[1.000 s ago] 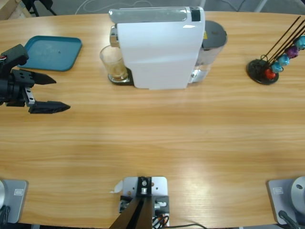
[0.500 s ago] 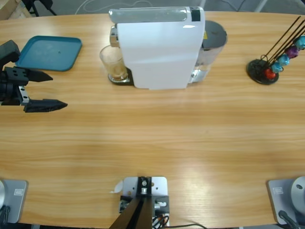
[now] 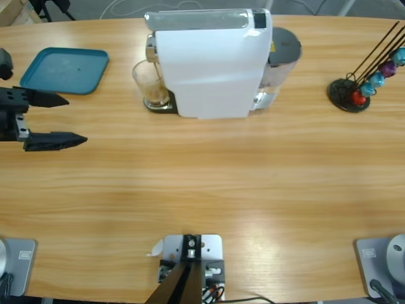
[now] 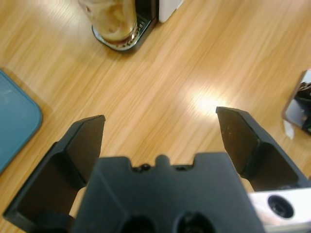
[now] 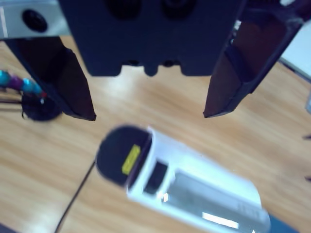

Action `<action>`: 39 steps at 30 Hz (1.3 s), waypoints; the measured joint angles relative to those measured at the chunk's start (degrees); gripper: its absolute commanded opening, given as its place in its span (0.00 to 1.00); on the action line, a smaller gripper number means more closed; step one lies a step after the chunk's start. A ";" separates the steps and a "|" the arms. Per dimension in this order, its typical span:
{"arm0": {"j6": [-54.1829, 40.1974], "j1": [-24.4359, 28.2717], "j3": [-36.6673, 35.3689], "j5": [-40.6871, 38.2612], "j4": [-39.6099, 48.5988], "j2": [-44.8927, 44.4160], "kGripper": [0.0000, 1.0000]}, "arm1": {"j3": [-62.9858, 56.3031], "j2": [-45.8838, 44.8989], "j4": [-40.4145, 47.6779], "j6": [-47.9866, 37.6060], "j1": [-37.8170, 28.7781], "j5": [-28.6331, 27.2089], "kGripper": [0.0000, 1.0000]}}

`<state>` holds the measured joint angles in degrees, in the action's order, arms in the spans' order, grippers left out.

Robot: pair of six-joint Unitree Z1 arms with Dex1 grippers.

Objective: Pour coffee

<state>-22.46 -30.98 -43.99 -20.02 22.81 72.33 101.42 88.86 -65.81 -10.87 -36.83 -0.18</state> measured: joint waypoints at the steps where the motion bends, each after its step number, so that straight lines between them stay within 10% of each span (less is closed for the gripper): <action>1: 0.26 -0.03 0.00 -0.04 0.00 -0.70 1.00 | -2.84 -2.35 0.48 0.23 0.00 0.23 1.00; 15: 2.38 -0.17 0.01 0.87 0.08 -5.67 1.00 | -51.85 -38.06 25.39 4.69 -0.33 0.85 1.00; 29: 7.07 -1.77 -2.41 0.87 0.58 -8.33 1.00 | -64.90 -39.03 49.35 10.09 -2.20 -2.72 1.00; 39: 7.09 -1.75 -1.07 1.00 0.58 -8.34 1.00 | -66.47 -38.03 50.62 12.41 -2.27 -3.49 1.00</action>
<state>-15.37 -32.74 -45.07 -19.02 23.39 64.00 34.94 50.84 -15.19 1.54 -39.11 -3.67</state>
